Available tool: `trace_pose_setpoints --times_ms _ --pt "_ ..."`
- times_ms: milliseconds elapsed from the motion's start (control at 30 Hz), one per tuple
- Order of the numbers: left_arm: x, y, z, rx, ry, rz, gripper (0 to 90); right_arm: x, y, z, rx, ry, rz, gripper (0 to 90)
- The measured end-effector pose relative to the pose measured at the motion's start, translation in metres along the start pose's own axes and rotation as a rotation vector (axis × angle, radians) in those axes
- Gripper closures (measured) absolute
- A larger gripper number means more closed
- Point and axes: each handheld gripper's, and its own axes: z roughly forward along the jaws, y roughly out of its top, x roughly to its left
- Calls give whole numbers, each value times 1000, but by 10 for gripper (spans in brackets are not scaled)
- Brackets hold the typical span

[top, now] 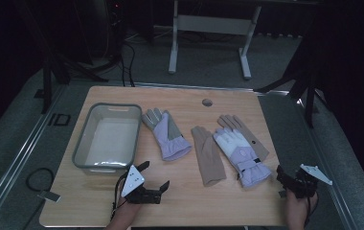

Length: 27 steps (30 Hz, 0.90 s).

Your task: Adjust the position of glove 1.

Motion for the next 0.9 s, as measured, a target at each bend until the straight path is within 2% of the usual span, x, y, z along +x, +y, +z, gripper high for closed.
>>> trace_pose_setpoints --times_ms 100,233,333,433,600,700,733,767,800,833,867,900 --pt "0 0 0 5 1 0 0 0 0 1 9 8 1 136" --pt "1 0 0 4 4 -9 0 0 5 6 68 34 -4 136" --pt "1 0 0 5 2 -10 0 0 9 5 73 54 1 136" --pt "1 0 0 6 1 -11 0 5 19 3 62 51 -29 134" --pt "1 0 0 2 0 -13 0 11 42 0 59 86 -62 107" --pt "1 0 0 4 -1 -8 0 21 58 -4 45 78 -113 132" --pt "2 0 0 3 -4 -10 0 22 61 -4 62 92 -128 157" --pt "2 0 0 3 -4 -13 0 26 67 -4 86 135 -141 133" --pt "2 0 0 4 -5 -17 0 29 70 -5 92 161 -150 164" --pt "2 0 0 3 -6 -19 0 34 74 -7 98 169 -179 255" --pt "3 0 0 1 -6 -23 0 38 77 -7 100 163 -199 253" --pt "3 0 0 2 -7 -24 0 42 82 -8 85 187 -204 196"
